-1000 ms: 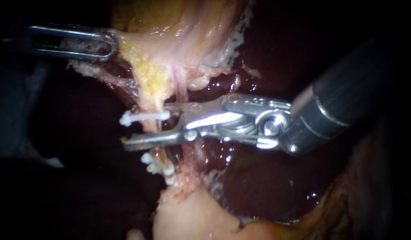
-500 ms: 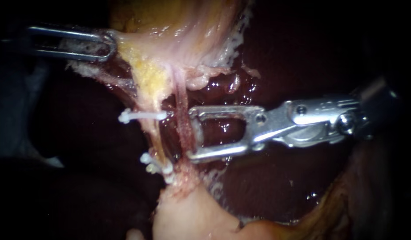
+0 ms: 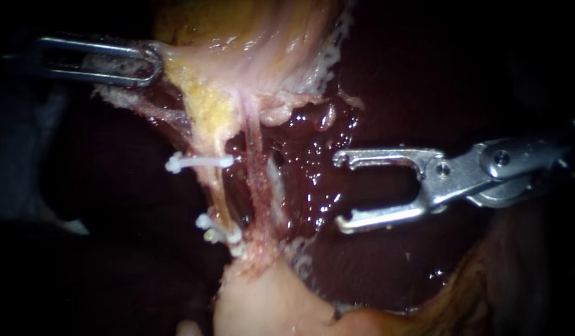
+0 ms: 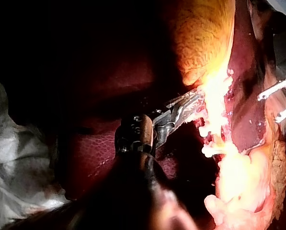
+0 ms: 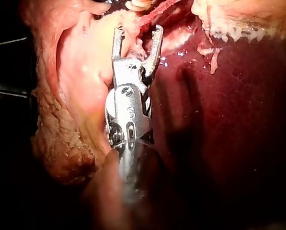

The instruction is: Going back third clip left tube

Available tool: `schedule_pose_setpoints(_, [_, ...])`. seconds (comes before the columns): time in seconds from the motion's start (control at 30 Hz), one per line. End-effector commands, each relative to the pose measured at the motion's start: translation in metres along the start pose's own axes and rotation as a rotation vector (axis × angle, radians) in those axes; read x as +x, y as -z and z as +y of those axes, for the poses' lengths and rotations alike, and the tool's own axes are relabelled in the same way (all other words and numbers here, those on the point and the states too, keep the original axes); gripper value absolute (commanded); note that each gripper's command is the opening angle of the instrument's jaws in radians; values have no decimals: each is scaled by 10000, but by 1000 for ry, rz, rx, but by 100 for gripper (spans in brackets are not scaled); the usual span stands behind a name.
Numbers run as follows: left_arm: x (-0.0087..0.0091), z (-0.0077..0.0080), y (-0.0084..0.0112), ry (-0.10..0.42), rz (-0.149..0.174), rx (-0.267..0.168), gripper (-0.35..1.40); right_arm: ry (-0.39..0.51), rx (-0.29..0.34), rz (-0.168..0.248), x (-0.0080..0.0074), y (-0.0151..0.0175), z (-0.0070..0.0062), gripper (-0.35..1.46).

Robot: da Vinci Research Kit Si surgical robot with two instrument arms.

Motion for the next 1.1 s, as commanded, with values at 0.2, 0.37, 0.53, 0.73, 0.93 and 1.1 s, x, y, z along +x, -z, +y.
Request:
schedule_pose_setpoints(0.2, [0,0,-6,0,2,4,-35,-1,0,-1,1,2,0,50])
schedule_pose_setpoints(0.37, [-4,0,-24,-2,4,5,-35,-1,1,-1,0,2,0,50])
schedule_pose_setpoints(0.53, [-9,-1,-46,-12,4,-2,-35,-1,0,-1,0,2,0,50])
schedule_pose_setpoints(0.73, [-15,-4,-67,-17,-5,-6,-35,-1,1,-1,0,3,0,50])
schedule_pose_setpoints(0.93, [-16,-6,-68,-19,-9,-5,-35,0,1,-1,0,3,-1,50])
schedule_pose_setpoints(1.1, [-17,-6,-66,-19,-9,-6,-35,0,1,-1,2,2,-3,50])
